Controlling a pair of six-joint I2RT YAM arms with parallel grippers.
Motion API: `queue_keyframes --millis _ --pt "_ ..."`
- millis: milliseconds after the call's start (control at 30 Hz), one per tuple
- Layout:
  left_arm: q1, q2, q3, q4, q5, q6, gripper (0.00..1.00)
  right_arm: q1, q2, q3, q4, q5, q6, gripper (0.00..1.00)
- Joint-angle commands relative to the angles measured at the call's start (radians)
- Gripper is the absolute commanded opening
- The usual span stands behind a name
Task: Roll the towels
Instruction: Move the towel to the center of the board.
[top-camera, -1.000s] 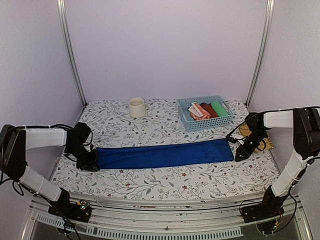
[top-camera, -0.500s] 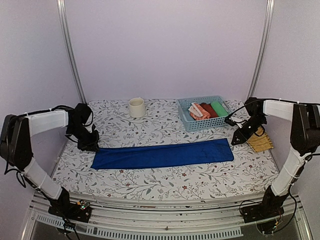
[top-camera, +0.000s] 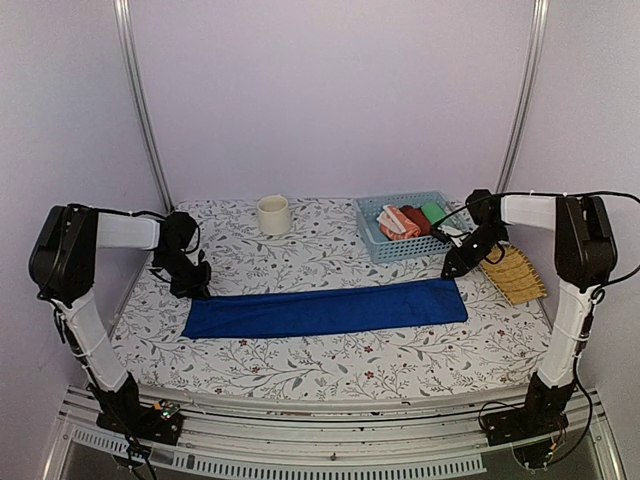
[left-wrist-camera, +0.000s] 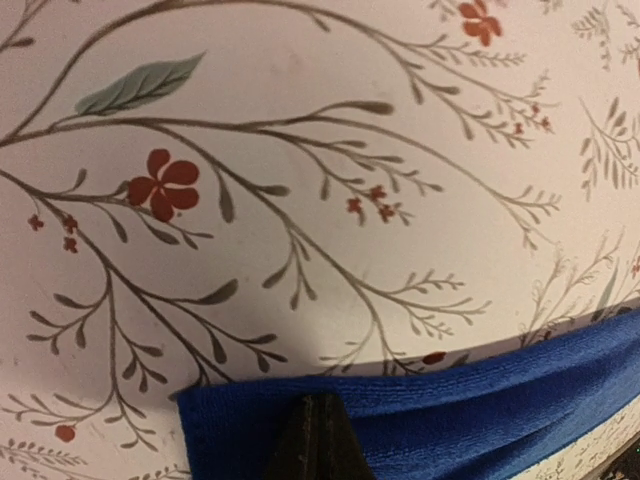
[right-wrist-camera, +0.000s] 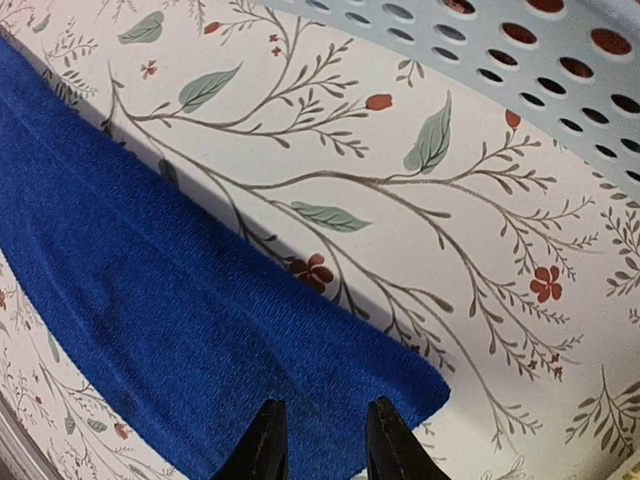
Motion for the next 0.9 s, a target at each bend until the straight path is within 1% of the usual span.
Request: queue_keyframes --millis 0,100,200,267,333,433,533,600,700,867 --pt "0.043 0.054 -0.029 0.046 -0.040 0.016 0.01 0.000 0.104 0.052 0.049 0.026 0.032 0.30" --pt "0.057 0.073 -0.036 0.089 -0.045 0.006 0.01 0.001 0.143 0.065 0.083 0.055 0.046 0.30" --pt "0.072 0.082 -0.022 0.121 -0.096 -0.027 0.01 0.001 0.168 0.069 0.129 0.154 0.108 0.31" --pt "0.085 0.079 -0.014 0.127 -0.136 -0.053 0.01 0.000 0.168 0.069 0.138 0.169 0.135 0.31" --pt "0.094 0.061 -0.020 0.153 -0.119 -0.062 0.02 0.000 0.154 0.065 0.139 0.133 0.144 0.31" --pt "0.091 0.036 -0.030 0.207 -0.021 -0.048 0.03 0.001 0.102 0.055 0.123 0.043 0.128 0.32" --pt "0.080 -0.007 -0.043 0.227 0.031 -0.042 0.08 0.001 0.033 0.047 0.097 0.018 0.142 0.34" --pt "0.075 -0.053 -0.050 0.223 0.031 -0.045 0.11 0.001 -0.004 0.036 0.059 0.031 0.152 0.36" --pt "0.073 -0.111 -0.065 0.207 0.008 -0.050 0.14 0.001 -0.016 0.020 -0.029 0.035 0.161 0.37" --pt "0.074 -0.130 -0.083 0.175 0.000 -0.043 0.16 0.001 -0.018 -0.063 -0.081 0.043 0.161 0.38"
